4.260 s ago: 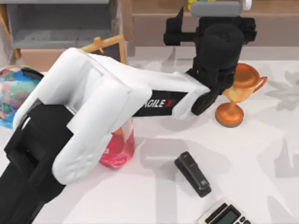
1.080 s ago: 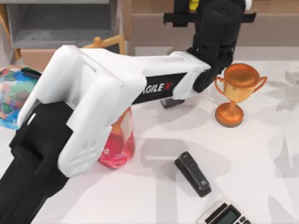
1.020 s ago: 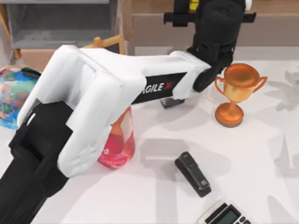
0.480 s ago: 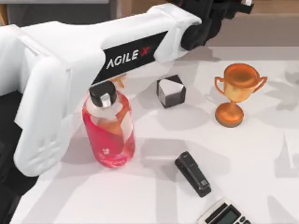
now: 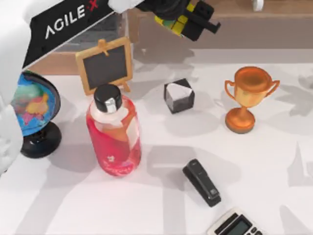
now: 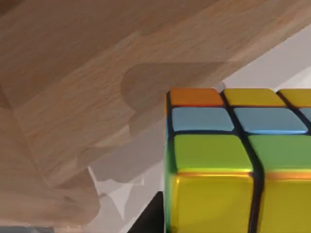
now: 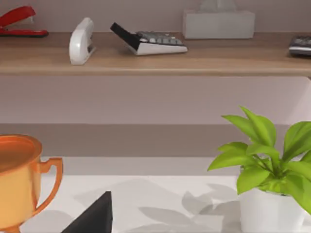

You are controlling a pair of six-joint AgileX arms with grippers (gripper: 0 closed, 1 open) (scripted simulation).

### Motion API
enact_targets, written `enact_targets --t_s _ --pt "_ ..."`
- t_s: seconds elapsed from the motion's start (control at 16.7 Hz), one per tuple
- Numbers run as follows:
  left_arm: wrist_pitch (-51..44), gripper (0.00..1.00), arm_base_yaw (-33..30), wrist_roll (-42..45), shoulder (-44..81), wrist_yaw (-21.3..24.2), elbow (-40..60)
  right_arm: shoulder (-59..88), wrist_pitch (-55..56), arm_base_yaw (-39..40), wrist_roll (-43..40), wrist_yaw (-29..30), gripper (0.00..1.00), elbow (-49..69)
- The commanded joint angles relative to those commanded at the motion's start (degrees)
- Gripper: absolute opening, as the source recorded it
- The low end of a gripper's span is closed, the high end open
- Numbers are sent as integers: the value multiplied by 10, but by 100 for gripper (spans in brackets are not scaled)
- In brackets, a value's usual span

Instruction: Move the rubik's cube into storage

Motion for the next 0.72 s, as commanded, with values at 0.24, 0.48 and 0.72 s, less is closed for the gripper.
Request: enact_targets --t_s 0.24,0.48,0.72 --pt "-210 0 75 32 -15 64 58 0 0 0 0 0 100 0" --pt "-371 0 184 70 1 97 136 0 0 0 0 0 100 0" --pt "-468 0 311 106 49 106 224 0 0 0 0 0 100 0"
